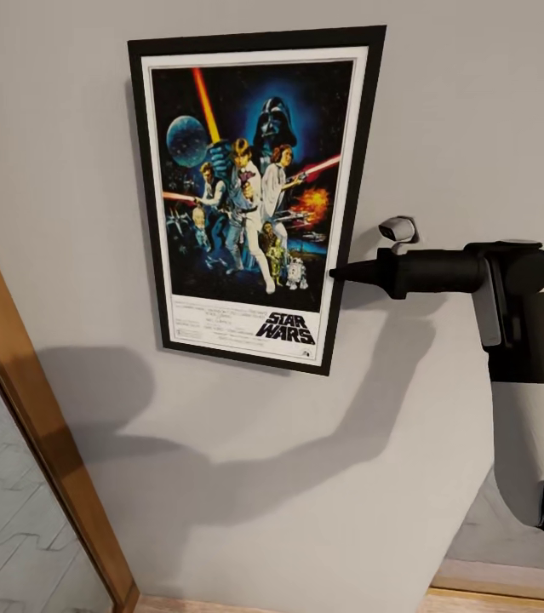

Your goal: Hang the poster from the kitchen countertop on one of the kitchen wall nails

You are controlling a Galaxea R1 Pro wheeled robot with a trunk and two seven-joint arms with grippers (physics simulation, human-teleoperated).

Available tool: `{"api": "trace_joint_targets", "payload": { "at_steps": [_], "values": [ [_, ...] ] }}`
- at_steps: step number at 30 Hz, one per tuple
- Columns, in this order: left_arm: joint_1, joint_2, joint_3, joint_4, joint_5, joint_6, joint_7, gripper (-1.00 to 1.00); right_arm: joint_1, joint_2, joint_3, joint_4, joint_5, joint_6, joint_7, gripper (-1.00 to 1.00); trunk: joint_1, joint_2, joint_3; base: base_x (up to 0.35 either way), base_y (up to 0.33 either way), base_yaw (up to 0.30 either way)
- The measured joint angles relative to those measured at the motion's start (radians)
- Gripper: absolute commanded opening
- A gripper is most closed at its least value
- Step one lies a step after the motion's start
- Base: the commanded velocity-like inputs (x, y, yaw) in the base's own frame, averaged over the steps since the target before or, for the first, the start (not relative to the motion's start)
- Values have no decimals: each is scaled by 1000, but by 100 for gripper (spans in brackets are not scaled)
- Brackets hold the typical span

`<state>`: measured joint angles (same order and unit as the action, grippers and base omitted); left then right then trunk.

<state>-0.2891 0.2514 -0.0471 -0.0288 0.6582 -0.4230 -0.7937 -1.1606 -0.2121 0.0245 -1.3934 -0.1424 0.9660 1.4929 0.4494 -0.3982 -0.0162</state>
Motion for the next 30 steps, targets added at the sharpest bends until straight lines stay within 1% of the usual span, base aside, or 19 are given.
{"api": "trace_joint_targets", "payload": {
  "at_steps": [30],
  "values": [
    [0, -1, 0, 0, 1, 0, -1, 100, 0, -1, 0, 0, -2, 4, -3, -100, 0, 0, 0, 0, 0, 0]
  ]
}}
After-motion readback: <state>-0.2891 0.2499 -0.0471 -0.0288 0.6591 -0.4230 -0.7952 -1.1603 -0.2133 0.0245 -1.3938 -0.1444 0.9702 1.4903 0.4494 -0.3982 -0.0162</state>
